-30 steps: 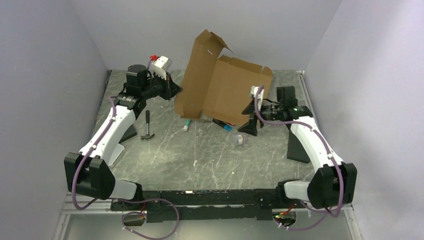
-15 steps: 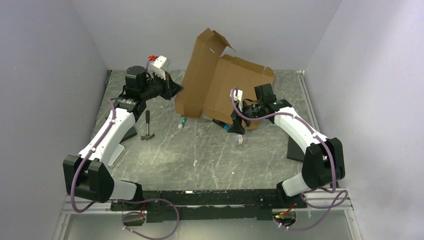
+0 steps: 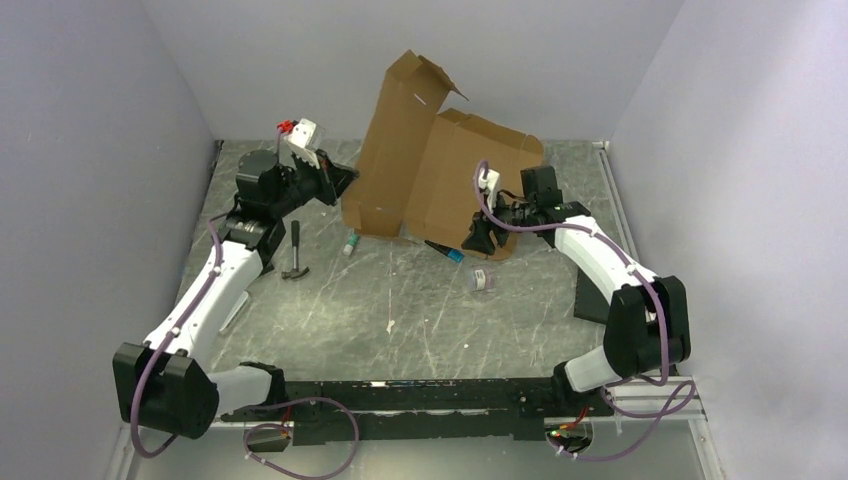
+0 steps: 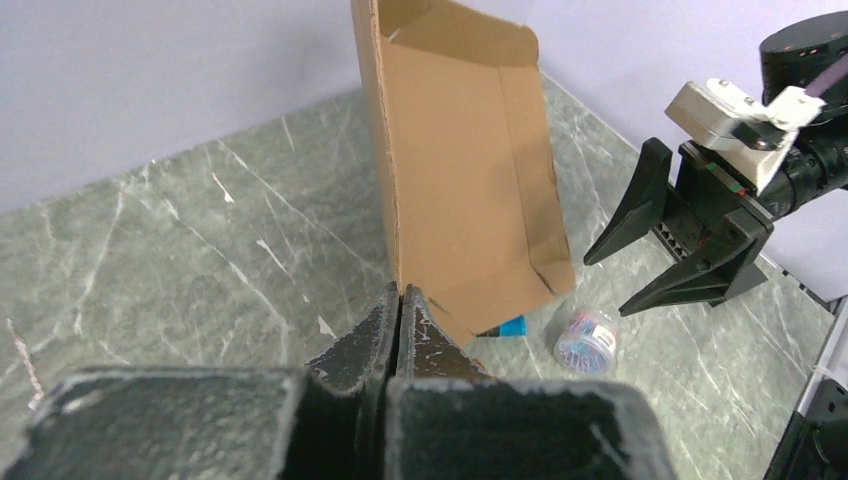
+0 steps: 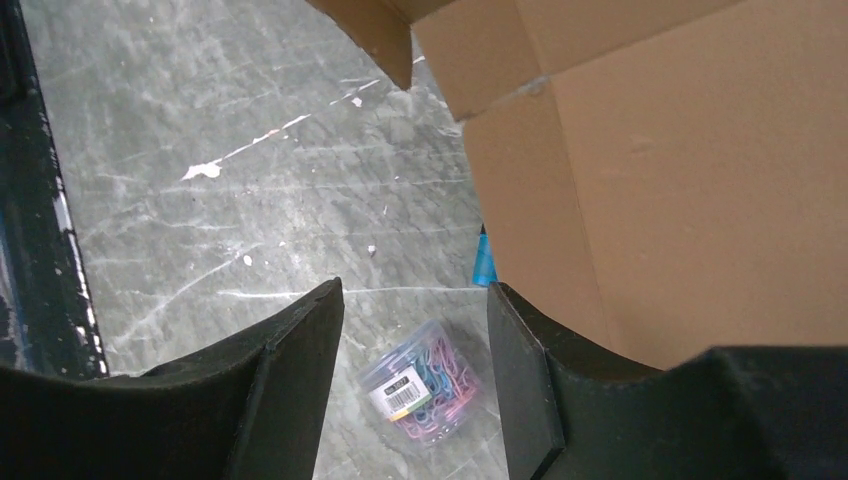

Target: Fold the paper box

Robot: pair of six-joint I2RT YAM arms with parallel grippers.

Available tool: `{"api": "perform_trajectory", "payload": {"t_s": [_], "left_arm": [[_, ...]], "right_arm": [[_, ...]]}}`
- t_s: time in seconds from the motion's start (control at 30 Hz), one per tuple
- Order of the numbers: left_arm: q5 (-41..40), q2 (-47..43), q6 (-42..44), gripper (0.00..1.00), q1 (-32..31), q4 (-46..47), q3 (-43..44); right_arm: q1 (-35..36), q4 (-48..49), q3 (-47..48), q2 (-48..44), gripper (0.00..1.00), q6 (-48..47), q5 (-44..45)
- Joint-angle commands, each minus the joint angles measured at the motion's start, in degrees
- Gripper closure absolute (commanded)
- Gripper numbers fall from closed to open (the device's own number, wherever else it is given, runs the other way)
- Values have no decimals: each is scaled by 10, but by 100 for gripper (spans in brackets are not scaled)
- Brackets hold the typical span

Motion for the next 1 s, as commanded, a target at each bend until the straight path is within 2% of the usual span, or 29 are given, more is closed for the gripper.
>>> {"api": "perform_trajectory", "payload": {"t_s": [0.0,0.13,0.23,0.3,0.4,0.43,0.63,0.77,0.97], "left_arm": [[-16,-38,-6,100,-1,76,-7],[-11,-44,-10,100,-1,89,-13],[-10,-43,-13,100,-1,97,-17],[-11,-41,-16,100,-1,99,-19],[-8,-33,-23,100,-1,106,-22],[-7,-30,-25,100,-1,109,-23],[-3,-15,-40,100,-1,116,-24],[0,-12,-44,100,-1,117,-24],[-5,-15,-41,100,-1,113,-23]], "right_arm": [[-25,19,13,7,42,39,-51],[-27,21,8,13,41,47,-100],[-10,49,7,18,42,76,-90],[15,80,12,23,56,108,-49],[61,117,34,47,92,159,30],[74,119,51,61,100,175,43],[119,157,139,128,100,254,79],[154,201,162,165,100,319,61],[252,199,138,190,100,295,-6]]}}
